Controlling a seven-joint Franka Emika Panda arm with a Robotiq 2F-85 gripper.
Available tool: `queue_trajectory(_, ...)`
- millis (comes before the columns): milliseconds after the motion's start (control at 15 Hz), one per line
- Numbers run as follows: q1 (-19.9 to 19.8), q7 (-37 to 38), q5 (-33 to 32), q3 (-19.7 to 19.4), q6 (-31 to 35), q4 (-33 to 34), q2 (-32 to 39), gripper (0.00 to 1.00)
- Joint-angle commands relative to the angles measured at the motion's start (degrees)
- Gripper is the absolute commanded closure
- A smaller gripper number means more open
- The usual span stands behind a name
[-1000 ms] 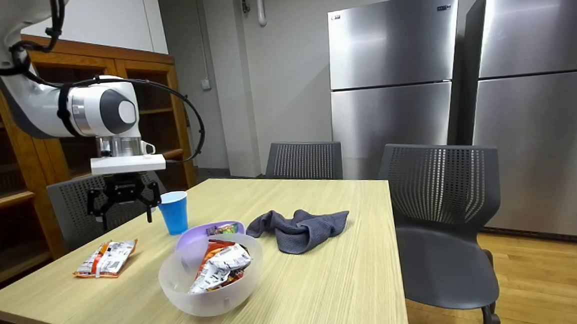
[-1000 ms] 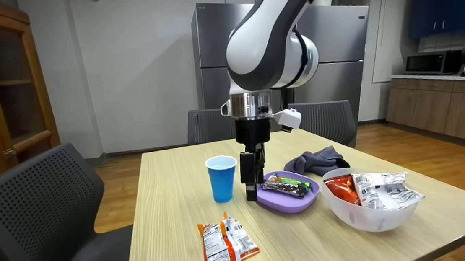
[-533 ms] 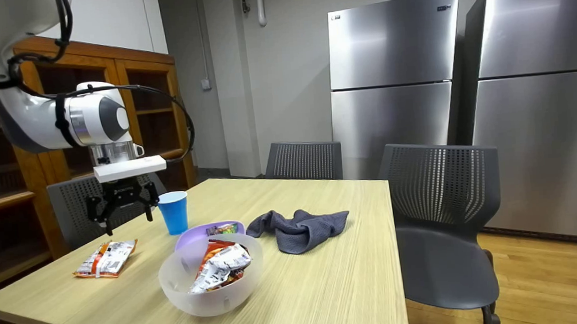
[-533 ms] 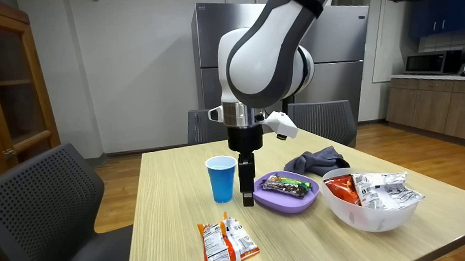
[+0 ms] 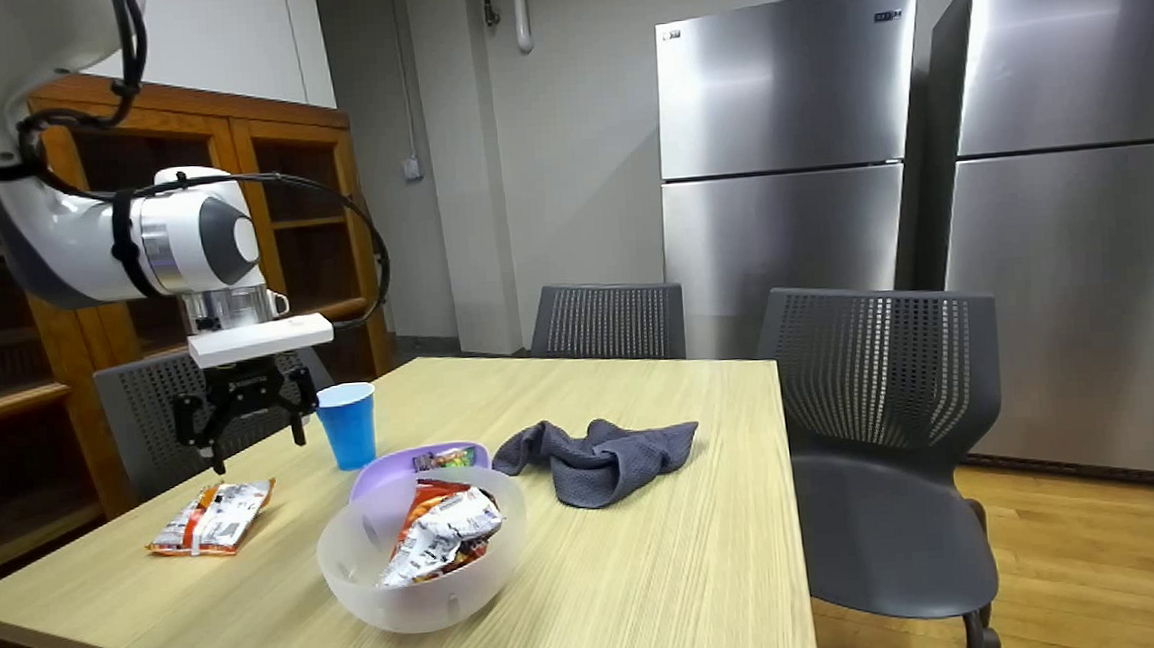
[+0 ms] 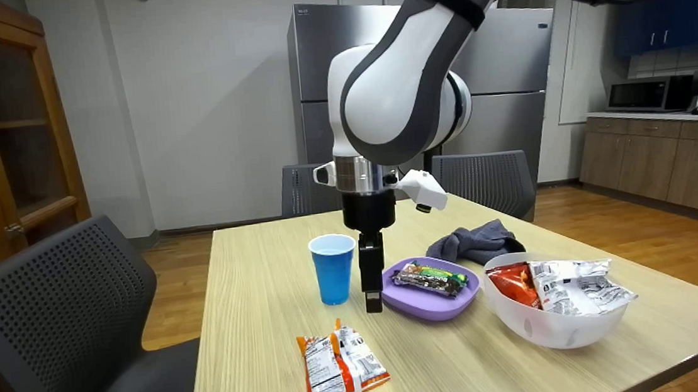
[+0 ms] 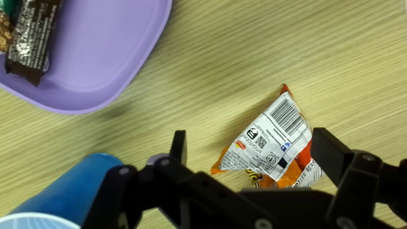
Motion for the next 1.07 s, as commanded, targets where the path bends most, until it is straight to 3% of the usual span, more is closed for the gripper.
queue_trajectory(0,-0.45,0.19,-0.28,0.45,-0.17,0.11,0.06,0.0)
queue_trajectory(400,3.86,-1.24,-10.57,0.16,-1.24,1.49,0.77,0.0)
queue_trajectory(1000,5.85,-6.4,-17.6,0.0,2.5,3.55,5.51,0.0)
